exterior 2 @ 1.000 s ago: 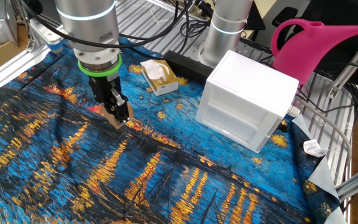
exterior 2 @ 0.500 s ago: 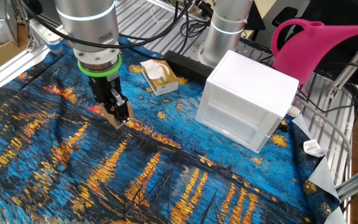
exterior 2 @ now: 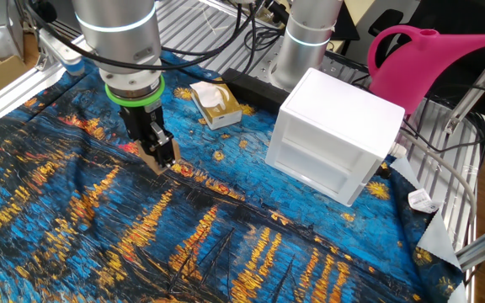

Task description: Pick up the small block on the left and move it to the right

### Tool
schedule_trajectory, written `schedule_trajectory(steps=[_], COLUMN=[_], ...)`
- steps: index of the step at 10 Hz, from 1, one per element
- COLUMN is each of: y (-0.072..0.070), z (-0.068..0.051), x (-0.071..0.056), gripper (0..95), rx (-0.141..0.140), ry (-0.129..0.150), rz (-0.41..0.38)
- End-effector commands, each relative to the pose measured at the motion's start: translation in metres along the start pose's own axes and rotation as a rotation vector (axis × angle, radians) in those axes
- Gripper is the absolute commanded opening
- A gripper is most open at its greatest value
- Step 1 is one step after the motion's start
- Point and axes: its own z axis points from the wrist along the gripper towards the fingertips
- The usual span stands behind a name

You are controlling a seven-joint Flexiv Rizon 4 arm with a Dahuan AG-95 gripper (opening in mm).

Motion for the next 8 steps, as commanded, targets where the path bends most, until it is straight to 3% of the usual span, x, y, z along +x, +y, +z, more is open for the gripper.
schedule_trajectory(steps=[1, 4, 8], y=[0.0000, 0.0000, 0.0000], z=[-0.0003, -0.0003, -0.0003], x=[0.0000, 0.0000, 0.0000], gripper=[0.0, 0.0, 0.0], rx=[-0.001, 0.000, 0.015], ry=[0.007, 0.021, 0.016], rz=[-0.015, -0.077, -0.195])
